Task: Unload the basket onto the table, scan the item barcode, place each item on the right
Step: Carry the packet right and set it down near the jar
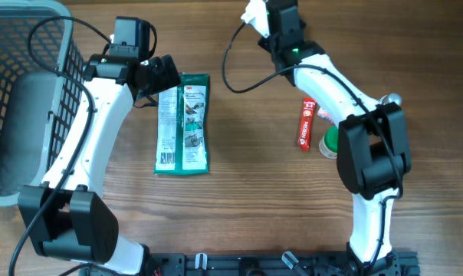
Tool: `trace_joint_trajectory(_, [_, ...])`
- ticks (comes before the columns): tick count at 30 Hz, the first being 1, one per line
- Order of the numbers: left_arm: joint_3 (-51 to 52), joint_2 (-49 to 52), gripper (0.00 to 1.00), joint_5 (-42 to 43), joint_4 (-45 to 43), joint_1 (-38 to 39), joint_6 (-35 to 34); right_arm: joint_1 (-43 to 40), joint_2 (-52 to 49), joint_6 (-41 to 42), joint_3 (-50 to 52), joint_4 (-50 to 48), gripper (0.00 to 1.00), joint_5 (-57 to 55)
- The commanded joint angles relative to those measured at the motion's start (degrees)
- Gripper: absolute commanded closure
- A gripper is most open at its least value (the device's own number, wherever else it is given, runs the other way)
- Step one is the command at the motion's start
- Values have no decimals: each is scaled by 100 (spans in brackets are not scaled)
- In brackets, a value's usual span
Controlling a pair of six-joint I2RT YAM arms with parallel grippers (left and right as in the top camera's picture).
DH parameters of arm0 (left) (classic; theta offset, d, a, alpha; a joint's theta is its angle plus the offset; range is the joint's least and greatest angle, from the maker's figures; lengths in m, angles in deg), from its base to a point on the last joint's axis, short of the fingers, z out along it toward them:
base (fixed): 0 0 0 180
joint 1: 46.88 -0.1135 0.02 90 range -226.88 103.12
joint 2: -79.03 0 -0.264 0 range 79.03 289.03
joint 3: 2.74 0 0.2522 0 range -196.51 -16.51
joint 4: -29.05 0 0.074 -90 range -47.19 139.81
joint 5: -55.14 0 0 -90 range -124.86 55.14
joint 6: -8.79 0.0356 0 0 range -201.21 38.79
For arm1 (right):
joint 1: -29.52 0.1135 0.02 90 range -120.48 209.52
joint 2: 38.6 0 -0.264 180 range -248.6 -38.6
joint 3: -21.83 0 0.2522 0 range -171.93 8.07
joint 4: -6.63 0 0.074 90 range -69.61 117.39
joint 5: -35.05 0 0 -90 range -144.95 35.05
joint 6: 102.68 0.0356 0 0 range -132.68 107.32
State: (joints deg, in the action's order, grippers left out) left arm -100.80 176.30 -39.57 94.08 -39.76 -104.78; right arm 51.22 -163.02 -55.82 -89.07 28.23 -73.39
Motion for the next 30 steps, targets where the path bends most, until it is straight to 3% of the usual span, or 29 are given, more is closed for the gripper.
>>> trace_joint_trajectory(1, [-37, 2, 0, -76, -2, -15, 87, 7, -85, 155, -68, 295, 94, 249])
trace_joint_trajectory(11, [-37, 2, 0, -76, -2, -15, 87, -68, 411, 420, -68, 48, 96, -345])
trace_joint_trajectory(16, [-35, 2, 0, -76, -2, -15, 87, -37, 1567, 1799, -68, 1565, 96, 721])
trace_joint_trajectory(19, [-37, 2, 0, -76, -2, -15, 87, -103, 2138, 3733, -68, 3447, 96, 1797])
trace_joint_trajectory(21, [-37, 2, 0, -76, -2, -15, 87, -133, 2166, 4354, -61, 4771, 96, 2745])
trace_joint_trajectory(24, [-35, 2, 0, -76, -2, -15, 87, -131, 2085, 4310, 291, 5840, 95, 3530])
trace_joint_trajectory(30, [-37, 2, 0, -76, -2, -15, 87, -131, 2074, 4011, 1388, 5755, 92, 2767])
